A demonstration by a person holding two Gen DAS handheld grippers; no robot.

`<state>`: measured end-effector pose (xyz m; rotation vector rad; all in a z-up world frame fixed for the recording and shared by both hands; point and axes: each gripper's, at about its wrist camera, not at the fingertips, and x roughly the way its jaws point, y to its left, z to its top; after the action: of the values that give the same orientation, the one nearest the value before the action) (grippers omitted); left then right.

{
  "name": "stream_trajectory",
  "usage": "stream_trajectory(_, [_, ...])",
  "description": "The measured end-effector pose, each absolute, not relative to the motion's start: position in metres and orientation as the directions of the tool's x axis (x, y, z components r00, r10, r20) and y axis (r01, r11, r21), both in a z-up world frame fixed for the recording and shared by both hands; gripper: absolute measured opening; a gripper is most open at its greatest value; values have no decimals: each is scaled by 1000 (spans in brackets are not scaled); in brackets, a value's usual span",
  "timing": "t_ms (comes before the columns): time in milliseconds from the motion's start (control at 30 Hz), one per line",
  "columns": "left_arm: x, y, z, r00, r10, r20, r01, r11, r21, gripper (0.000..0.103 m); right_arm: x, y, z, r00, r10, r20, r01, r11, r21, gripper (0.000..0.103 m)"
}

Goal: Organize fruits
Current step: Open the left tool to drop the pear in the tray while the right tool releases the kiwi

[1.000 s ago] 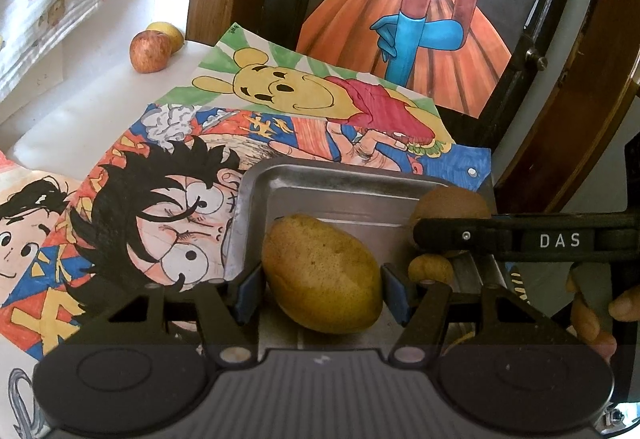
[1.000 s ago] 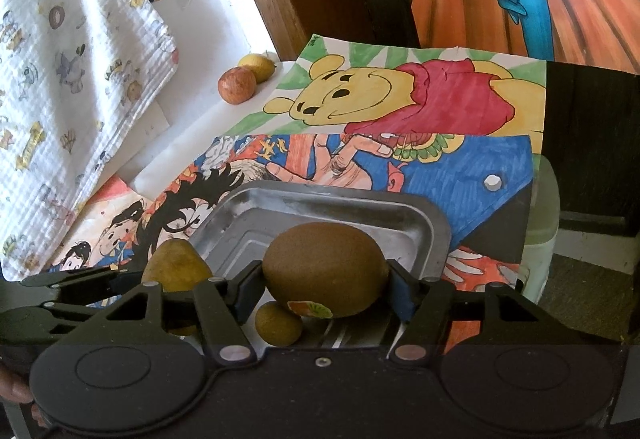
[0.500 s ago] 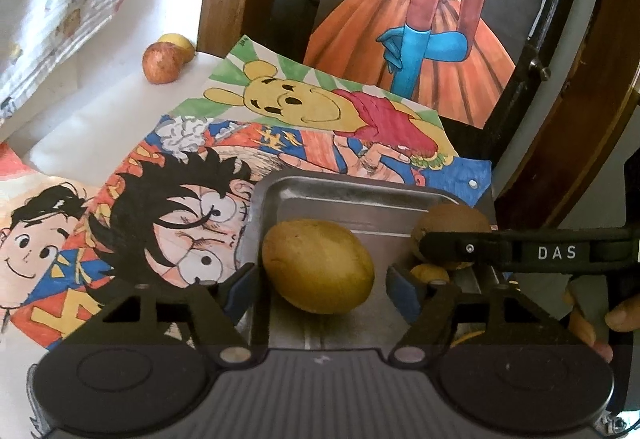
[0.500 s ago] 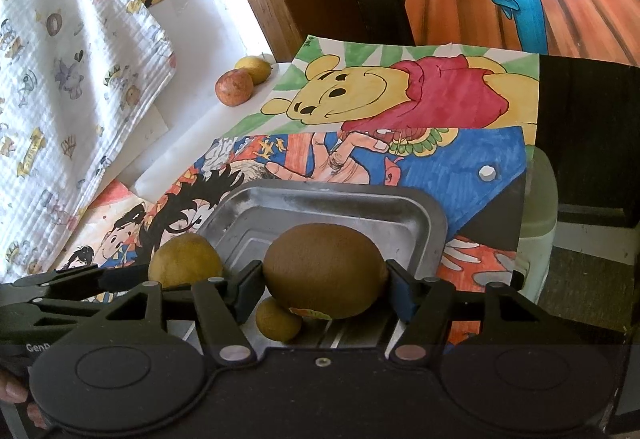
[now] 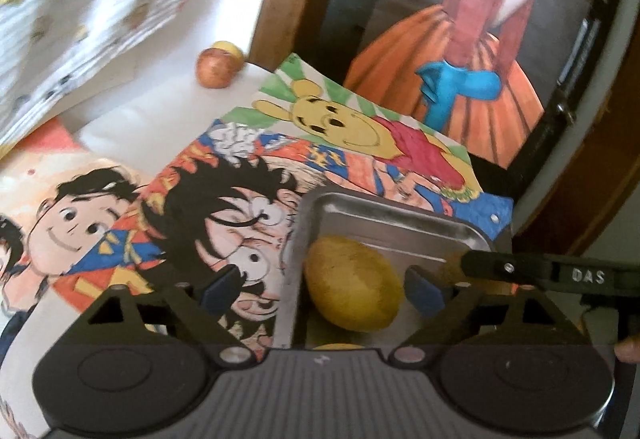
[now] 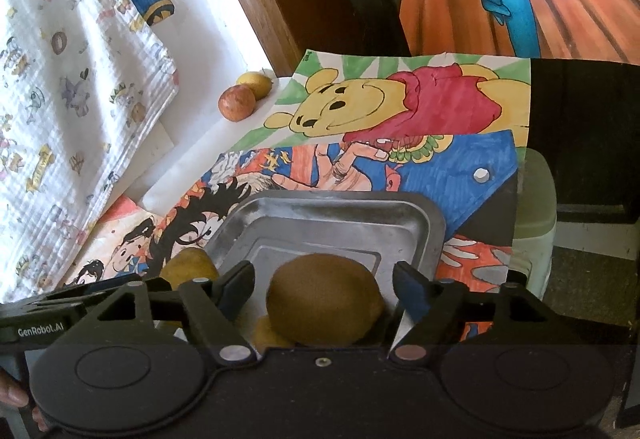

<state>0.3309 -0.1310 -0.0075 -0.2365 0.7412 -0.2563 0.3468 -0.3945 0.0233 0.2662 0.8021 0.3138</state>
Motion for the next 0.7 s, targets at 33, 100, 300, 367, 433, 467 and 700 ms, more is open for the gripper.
stream_trajectory(33, [330,-129,-7,713,-306,-631,132,942,-308,97,345,-394,25,657,371,-656,-173,921,348,82])
stream_trajectory(100, [327,-124,-6,723,-296,-624,107,941,-321,99,341,-394,28,664,373,-649,-174,920,351,83])
stream_trajectory(300, [317,-116,-2,743,-259,-617,52,942,-333,101,326,-392,39,682,362,-636,-166,923,348,93])
stream_trajectory(367, [314,-114,-1,749,-250,-614,41,942,-332,101,321,-392,42,689,357,-631,-162,924,345,95])
stream_trajectory(433, [309,-112,2,755,-240,-610,35,944,-328,102,315,-391,46,695,355,-625,-162,925,344,98])
stream_trajectory(467, [306,-112,3,758,-235,-609,32,945,-325,102,312,-391,47,699,353,-622,-162,925,343,99])
stream_trajectory(700, [288,-106,10,773,-199,-603,2,950,-312,102,289,-383,60,715,332,-615,-159,934,319,102])
